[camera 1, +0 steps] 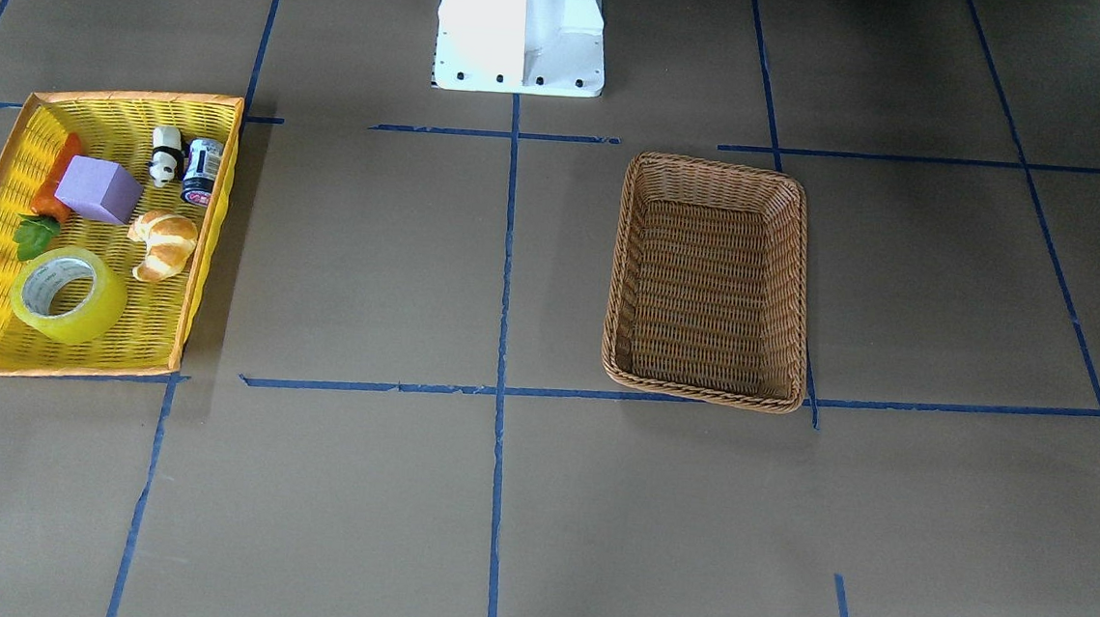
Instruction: Move tape to another basket
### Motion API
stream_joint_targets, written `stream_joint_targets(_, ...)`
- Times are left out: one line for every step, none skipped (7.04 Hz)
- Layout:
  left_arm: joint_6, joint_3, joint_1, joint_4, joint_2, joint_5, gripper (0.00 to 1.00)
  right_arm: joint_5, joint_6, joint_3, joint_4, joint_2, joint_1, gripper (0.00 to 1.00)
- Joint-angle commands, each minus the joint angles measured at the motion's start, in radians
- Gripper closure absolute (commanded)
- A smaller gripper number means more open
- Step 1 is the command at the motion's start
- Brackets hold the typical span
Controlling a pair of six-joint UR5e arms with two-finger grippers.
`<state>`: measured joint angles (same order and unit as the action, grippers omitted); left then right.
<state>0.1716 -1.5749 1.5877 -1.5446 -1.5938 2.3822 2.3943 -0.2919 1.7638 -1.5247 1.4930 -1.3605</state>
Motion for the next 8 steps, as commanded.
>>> stream_joint_targets(0.0,-0.002,0.0,0.0,0.0,0.0,0.0,-0.064,-0.213,-0.004,0.156,0.012,0.137,0.0)
stream_joint_targets(0.0,-0.002,0.0,0.0,0.002,0.0,0.0,-0.117,-0.272,-0.006,0.179,0.009,0.202,0.0)
stream_joint_targets(0.0,-0.002,0.0,0.0,0.002,0.0,0.0,-0.157,-0.282,-0.018,0.201,0.009,0.24,0.0)
stream_joint_targets(0.0,-0.002,0.0,0.0,0.0,0.0,0.0,-0.17,-0.282,-0.036,0.202,0.003,0.268,0.0)
stream_joint_targets(0.0,-0.002,0.0,0.0,0.0,0.0,0.0,-0.181,-0.282,-0.059,0.204,0.001,0.276,0.0)
stream_joint_targets(0.0,-0.004,0.0,0.0,0.0,0.0,0.0,-0.182,-0.282,-0.079,0.204,-0.002,0.294,0.0)
stream_joint_targets(0.0,-0.005,0.0,0.0,0.0,0.0,0.0,-0.191,-0.282,-0.101,0.204,-0.005,0.311,0.0)
stream_joint_targets(0.0,-0.004,0.0,0.0,0.0,0.0,0.0,-0.192,-0.282,-0.116,0.202,-0.01,0.323,0.0)
